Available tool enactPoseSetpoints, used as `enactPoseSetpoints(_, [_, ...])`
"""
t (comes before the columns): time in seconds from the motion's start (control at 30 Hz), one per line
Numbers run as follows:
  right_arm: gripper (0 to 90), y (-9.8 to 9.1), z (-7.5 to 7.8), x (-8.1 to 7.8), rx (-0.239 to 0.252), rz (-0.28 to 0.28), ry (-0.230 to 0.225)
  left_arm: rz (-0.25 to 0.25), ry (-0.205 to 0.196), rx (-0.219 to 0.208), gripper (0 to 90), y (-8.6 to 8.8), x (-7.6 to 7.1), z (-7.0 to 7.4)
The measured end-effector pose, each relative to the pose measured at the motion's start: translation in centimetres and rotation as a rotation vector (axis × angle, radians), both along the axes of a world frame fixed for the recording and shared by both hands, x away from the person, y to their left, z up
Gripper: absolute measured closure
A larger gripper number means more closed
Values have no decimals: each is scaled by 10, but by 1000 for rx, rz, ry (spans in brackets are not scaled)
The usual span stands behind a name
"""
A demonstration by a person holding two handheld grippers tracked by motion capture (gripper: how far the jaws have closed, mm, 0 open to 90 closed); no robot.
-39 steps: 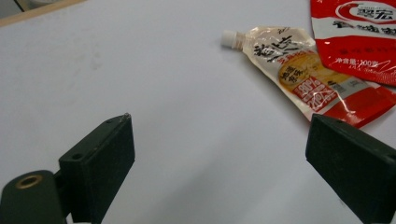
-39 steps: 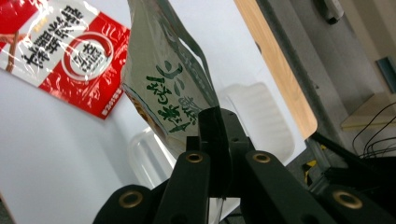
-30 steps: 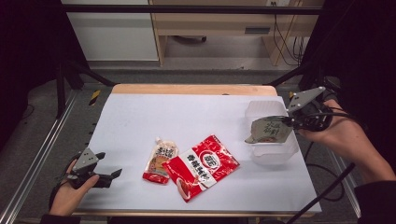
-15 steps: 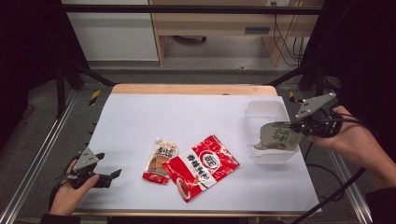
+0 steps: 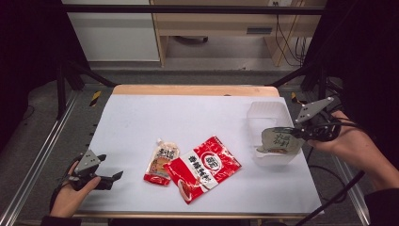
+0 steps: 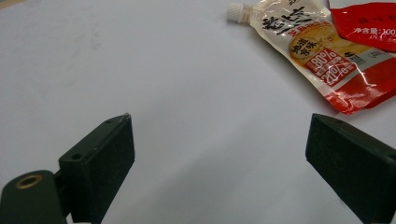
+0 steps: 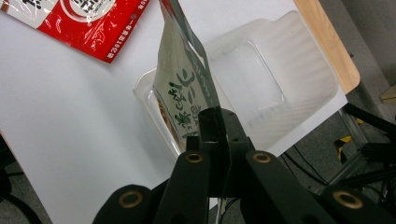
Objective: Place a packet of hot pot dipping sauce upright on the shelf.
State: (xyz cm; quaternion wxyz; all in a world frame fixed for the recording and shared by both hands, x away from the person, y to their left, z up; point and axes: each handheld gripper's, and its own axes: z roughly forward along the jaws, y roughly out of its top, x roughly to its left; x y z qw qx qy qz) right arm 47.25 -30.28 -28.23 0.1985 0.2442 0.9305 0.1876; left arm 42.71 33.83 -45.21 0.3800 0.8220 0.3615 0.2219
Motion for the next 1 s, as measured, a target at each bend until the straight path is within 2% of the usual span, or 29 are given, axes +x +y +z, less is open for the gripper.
enactPoseSetpoints(0.2, [900,2,-17,3,23,-9,15,-4,4,3,80,-1,0,0])
enactPoseSetpoints(0.47, [900,1,-33,7,37,-8,32,-9,7,8,80,-1,0,-1])
enactPoseSetpoints(1.0, [898,-1,-42,5,60,-20,42,-20,15,21,79,-4,0,-2])
